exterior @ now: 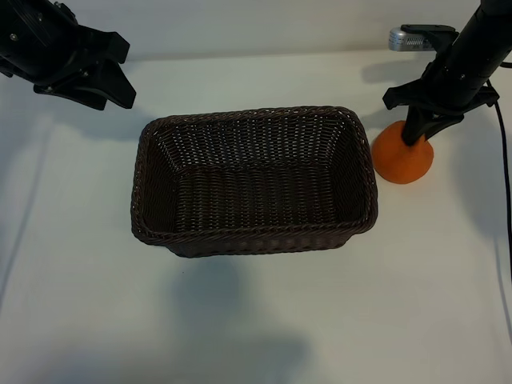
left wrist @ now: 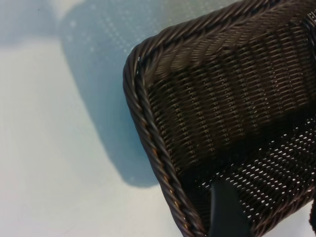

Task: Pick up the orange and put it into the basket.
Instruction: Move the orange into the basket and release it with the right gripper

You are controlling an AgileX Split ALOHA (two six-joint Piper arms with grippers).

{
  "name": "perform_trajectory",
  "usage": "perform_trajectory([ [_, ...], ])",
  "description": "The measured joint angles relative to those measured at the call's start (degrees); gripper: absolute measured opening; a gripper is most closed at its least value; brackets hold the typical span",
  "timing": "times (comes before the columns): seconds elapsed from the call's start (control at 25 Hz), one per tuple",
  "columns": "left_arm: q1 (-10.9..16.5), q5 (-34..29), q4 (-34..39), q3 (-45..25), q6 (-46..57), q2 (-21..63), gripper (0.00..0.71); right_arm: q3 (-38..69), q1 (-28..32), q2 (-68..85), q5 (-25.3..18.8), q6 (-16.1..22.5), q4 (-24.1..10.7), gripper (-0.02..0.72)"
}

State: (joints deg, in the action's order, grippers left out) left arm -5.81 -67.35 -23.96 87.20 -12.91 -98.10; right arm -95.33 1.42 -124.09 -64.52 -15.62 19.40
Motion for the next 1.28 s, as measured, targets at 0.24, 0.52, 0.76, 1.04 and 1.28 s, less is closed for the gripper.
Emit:
perform_trajectory([
  [0.24,0.0,0.0,0.0,0.0,0.0,0.0,0.444,0.0,0.0,4.32,-0.96,0.08,-0.59,0.107],
  [0.52,0.0,0.0,0.0,0.0,0.0,0.0,0.444,-2.15,0.0,8.76,-4.15,0.62,-0.89,0.107],
  [0.76,0.0,0.0,0.0,0.0,0.0,0.0,0.444,-6.89,0.0,12.63,-5.34,2.15,-1.24,0.107],
  [1.04,0.0,0.0,0.0,0.0,0.0,0.0,0.444,-7.52,0.0,14.37,-5.67,3.54,-1.3,0.107],
  [1.28,0.0,0.0,0.0,0.0,0.0,0.0,0.444,-7.52,-0.24,14.48,-5.68,3.59,0.74,0.107],
])
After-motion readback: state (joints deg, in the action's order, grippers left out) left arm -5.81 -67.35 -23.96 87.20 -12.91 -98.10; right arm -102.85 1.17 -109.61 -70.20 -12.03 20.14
